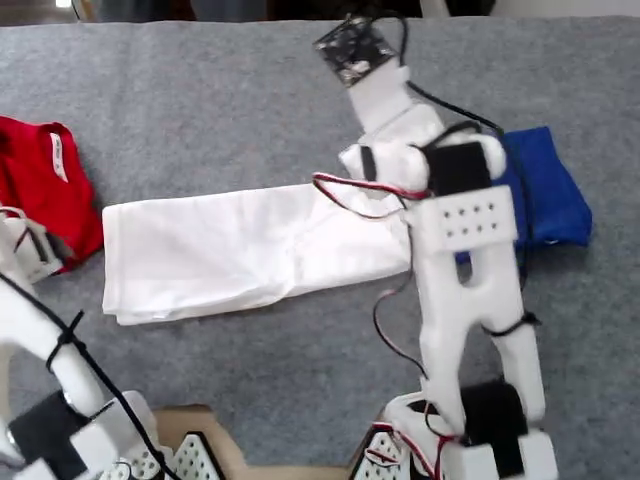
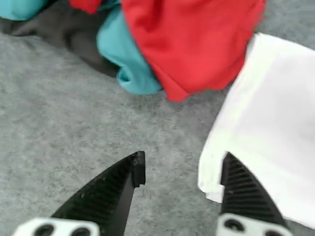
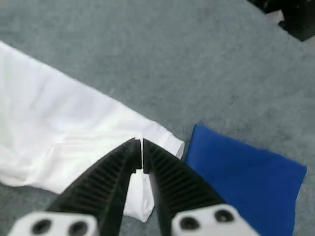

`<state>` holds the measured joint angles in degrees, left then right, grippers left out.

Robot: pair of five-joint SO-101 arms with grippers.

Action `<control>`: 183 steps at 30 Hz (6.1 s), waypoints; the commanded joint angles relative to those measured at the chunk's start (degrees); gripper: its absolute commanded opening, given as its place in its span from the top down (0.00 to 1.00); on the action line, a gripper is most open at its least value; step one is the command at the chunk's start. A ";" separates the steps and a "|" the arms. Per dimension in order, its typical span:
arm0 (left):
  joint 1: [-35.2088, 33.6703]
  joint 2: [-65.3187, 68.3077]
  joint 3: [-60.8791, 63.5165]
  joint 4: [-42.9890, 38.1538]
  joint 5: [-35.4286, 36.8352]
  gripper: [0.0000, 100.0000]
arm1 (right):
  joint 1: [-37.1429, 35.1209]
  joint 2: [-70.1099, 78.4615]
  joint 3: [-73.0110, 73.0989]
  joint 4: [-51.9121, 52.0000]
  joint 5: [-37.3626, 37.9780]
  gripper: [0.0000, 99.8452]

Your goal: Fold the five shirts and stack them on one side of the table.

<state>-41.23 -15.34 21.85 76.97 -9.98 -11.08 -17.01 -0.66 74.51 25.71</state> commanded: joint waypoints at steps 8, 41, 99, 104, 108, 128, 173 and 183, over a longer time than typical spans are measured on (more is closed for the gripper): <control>6.64 15.74 -11.03 0.18 -4.40 0.71 | -1.23 -9.98 13.58 -16.62 5.45 0.99; 10.95 46.86 -25.71 -1.05 -4.13 0.83 | -1.14 -9.98 15.78 -21.27 12.48 0.99; 64.13 21.19 -36.97 -1.93 15.82 0.97 | 36.66 -10.51 -2.86 -21.27 8.88 0.99; 68.70 21.89 -33.45 -11.43 18.64 0.97 | 37.54 -10.51 -3.12 -21.27 8.88 0.99; 71.60 23.38 -33.10 -15.30 22.07 0.97 | 37.54 -10.42 -3.12 -21.27 8.88 0.99; 74.77 34.90 -41.36 -17.41 29.19 0.76 | 36.66 -9.98 -2.68 -20.92 11.34 0.99; 25.71 -36.75 22.73 -2.46 0.00 0.97 | -6.33 63.08 -60.62 19.78 0.35 0.99; 19.30 -50.46 34.51 -1.93 -0.18 0.97 | -6.15 74.24 -68.88 21.19 0.35 0.99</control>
<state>-20.13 -64.31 55.96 75.65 -9.36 -16.53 57.10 -65.98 94.29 26.59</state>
